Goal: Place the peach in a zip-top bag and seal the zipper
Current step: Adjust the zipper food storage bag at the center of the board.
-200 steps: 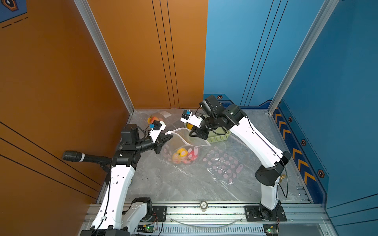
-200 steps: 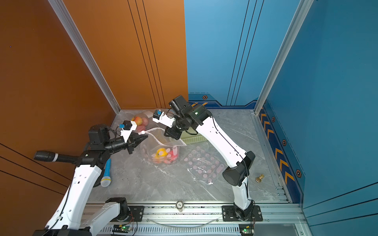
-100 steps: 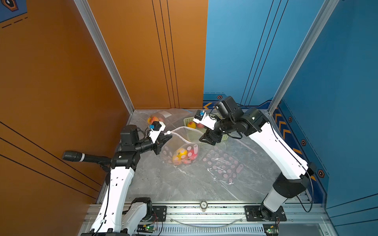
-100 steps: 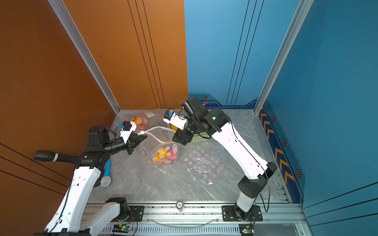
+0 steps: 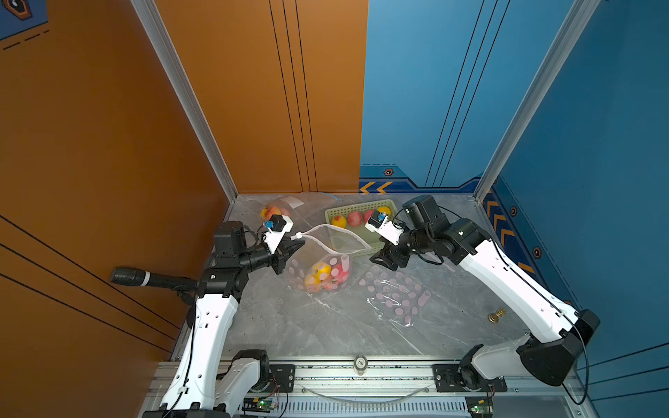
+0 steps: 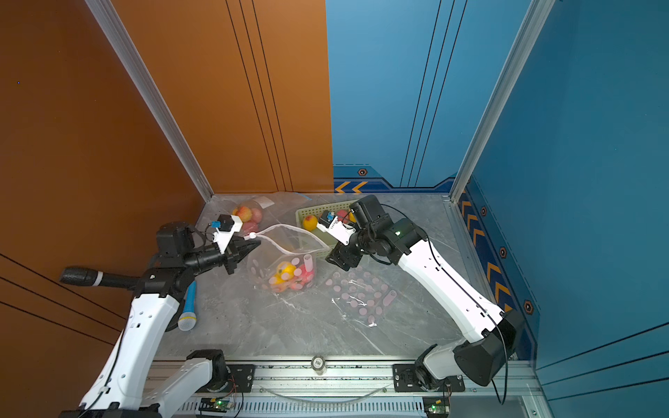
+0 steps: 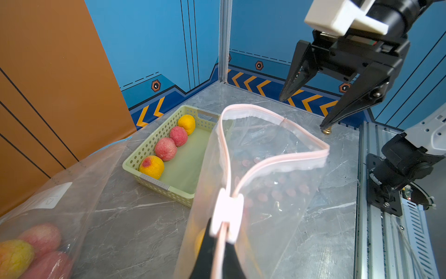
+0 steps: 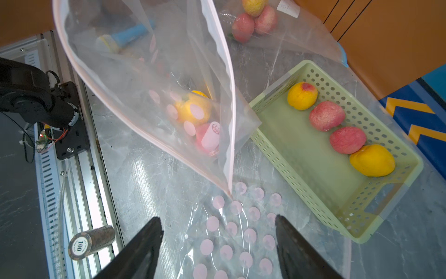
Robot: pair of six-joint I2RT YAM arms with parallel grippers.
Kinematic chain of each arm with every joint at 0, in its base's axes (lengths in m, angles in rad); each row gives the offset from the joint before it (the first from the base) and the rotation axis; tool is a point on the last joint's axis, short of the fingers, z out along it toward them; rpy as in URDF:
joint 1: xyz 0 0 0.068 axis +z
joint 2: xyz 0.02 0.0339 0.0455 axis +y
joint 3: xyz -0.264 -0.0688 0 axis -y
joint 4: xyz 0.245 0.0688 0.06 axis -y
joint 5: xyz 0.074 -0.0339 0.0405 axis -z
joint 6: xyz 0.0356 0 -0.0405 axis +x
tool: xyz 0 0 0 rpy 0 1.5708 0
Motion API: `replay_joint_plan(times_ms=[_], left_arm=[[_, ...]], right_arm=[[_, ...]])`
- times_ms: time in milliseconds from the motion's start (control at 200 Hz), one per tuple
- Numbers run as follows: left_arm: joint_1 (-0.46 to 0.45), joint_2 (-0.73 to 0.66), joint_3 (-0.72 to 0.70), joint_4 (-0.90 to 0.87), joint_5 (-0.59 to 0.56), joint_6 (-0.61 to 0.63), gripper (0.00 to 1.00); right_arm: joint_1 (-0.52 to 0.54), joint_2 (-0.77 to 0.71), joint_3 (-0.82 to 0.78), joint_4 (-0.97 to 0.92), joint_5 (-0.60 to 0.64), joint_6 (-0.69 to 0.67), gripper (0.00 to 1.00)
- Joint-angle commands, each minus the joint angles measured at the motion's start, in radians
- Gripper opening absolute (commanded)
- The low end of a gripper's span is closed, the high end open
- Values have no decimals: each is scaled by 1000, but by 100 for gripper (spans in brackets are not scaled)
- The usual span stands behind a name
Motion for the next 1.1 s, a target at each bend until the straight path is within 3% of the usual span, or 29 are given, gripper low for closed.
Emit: replay_joint_plan(times_ms=[0,365,551,661,786,906,1096], left_arm=[[-7,3,15,-31,-1,15,0],[-7,8,34,-48,2,24,0],[-7,13,89,-141,11,78,0],[-1,-3,96,-176,-4,99,0],[7,-20,96,-177,-1,91,0],[21,-35,90,-177,-28,83,0],[53,-43,88,-167,-46,84,0]], right_arm=[[-11,22,-18,91,-37,26,72],[-51,152,16,133,-193,53,69],[-51,194,46,127,-188,64,67],[-44,252,149,50,-212,59,52],[-26,270,200,26,-217,45,21],[-23,249,218,-12,-183,18,2],[-22,189,272,-133,-94,-52,0]])
